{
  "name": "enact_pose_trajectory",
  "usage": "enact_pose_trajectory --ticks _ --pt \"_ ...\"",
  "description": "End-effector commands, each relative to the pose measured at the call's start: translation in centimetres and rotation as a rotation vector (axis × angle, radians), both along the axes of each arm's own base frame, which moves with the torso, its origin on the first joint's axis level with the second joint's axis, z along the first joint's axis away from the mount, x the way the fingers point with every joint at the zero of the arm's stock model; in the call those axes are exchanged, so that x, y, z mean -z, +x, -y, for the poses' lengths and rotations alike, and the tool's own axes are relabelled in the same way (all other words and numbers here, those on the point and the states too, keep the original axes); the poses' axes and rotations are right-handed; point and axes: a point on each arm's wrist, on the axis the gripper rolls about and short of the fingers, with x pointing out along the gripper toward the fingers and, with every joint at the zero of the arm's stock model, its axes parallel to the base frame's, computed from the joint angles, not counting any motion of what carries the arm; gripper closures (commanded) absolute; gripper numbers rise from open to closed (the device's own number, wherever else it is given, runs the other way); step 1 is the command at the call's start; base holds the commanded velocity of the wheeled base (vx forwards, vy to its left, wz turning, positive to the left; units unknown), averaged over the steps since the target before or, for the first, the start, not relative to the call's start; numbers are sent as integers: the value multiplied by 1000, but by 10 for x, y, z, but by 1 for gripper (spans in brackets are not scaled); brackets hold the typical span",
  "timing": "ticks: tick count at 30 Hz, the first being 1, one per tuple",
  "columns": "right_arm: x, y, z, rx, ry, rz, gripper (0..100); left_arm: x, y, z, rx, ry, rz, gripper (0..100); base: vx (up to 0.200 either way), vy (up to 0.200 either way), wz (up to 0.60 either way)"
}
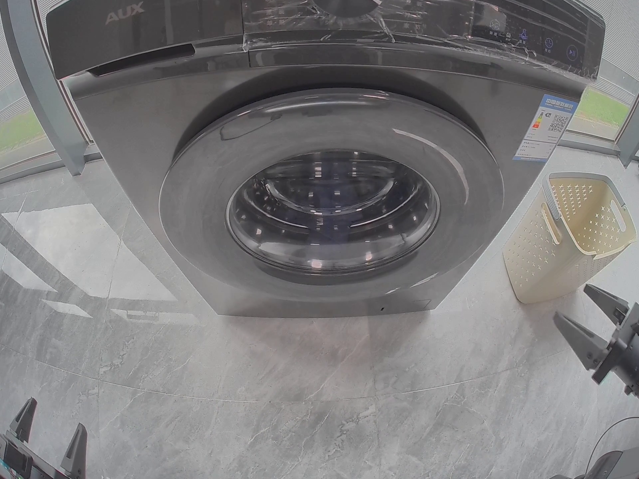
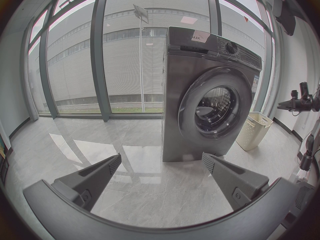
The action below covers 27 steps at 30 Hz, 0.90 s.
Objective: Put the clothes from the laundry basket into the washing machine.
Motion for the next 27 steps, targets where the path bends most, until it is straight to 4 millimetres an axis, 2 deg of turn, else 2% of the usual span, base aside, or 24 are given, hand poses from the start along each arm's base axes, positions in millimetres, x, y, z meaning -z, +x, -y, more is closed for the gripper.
enact_pose_trajectory --ticks 1,3,6,10,11,17,27 --pt "58 -97 40 287 -18 166 0 4 1 0 -1 -3 -8 0 0 0 0" --pt "79 -106 41 314 -39 91 0 4 1 0 0 -2 -9 0 0 0 0" --pt "79 -104 41 351 -42 59 0 4 1 0 2 0 -11 0 0 0 0" --pt "92 -104 42 458 -77 -57 0 4 1 0 2 -5 -11 0 0 0 0" --pt "95 -111 39 489 -85 -55 0 4 1 0 0 -9 -11 0 0 0 0" --pt "96 -111 40 443 -103 1 0 4 1 0 0 -9 -11 0 0 0 0" --pt "96 -111 39 437 -94 0 0 4 1 0 -2 -14 -11 0 0 0 0"
